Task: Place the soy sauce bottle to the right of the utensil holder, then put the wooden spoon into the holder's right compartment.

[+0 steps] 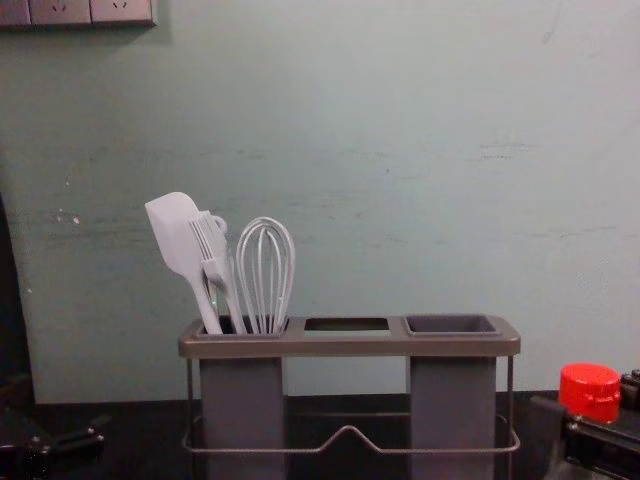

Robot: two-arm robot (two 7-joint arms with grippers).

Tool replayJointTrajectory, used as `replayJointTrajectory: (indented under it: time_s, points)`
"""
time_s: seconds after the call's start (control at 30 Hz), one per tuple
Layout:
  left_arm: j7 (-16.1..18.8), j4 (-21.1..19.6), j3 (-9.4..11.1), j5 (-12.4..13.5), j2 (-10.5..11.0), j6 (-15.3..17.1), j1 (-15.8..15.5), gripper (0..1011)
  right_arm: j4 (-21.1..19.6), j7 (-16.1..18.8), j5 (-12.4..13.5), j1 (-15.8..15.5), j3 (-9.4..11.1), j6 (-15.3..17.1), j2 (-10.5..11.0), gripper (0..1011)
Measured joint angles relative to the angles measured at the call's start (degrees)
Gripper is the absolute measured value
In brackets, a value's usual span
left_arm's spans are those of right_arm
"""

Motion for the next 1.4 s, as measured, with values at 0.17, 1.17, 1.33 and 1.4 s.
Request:
replayJointTrajectory:
  time_s: [0.17,1.17,1.33,1.4]
  points:
    - [0.0,0.0,0.0,0.0,0.0,0.0,0.0,1005,0.0,0.2,-0.4,-0.2,0.6,0.1,-0.8,537]
    - [0.0,0.0,0.0,0.0,0.0,0.0,0.0,1005,2.4,0.8,-0.4,2.6,6.7,1.7,-2.5,383]
    - [0.0,0.0,0.0,0.0,0.0,0.0,0.0,1005,5.7,0.9,0.0,5.7,6.4,2.2,-4.0,383]
    - [0.0,0.0,0.0,0.0,0.0,0.0,0.0,1005,7.3,0.8,0.1,7.1,6.0,2.4,-4.9,383]
